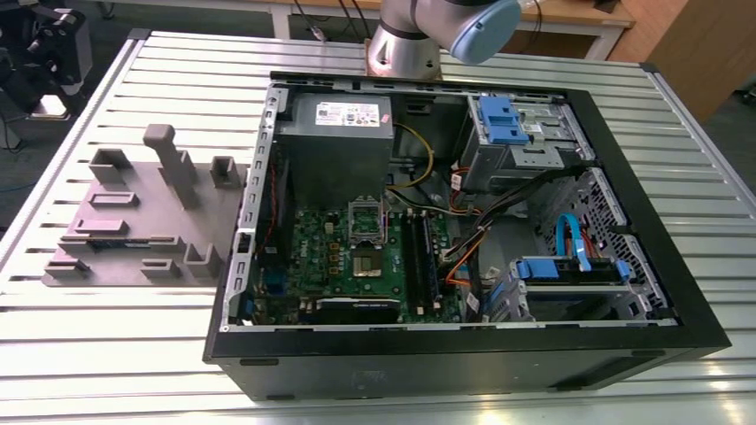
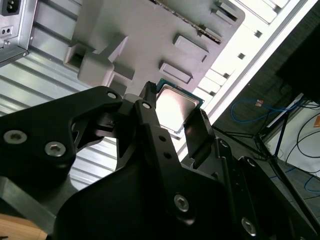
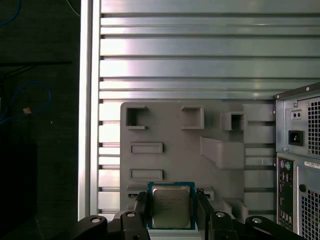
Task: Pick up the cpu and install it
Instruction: 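Pick up the cpu and move it towards the insertion slot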
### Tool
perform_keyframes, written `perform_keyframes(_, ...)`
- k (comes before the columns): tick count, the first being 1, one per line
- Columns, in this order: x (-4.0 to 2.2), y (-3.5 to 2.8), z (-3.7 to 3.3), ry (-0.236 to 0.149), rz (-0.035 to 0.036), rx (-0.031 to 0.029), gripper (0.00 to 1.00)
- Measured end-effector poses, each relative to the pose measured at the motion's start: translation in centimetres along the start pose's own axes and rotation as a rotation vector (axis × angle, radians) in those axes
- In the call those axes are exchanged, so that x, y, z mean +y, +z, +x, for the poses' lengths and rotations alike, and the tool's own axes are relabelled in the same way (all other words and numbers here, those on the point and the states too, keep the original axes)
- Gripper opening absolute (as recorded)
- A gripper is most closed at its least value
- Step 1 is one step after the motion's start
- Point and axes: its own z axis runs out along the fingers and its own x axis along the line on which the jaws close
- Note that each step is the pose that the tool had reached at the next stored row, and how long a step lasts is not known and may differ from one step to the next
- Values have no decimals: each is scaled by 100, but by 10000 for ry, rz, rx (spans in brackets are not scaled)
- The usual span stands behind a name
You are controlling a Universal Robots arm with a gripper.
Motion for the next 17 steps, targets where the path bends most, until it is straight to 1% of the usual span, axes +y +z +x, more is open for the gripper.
perform_keyframes(11, 0, 0, -1, 0, 4, 0, 47)
perform_keyframes(17, 0, 0, -14, 0, 4, -1, 47)
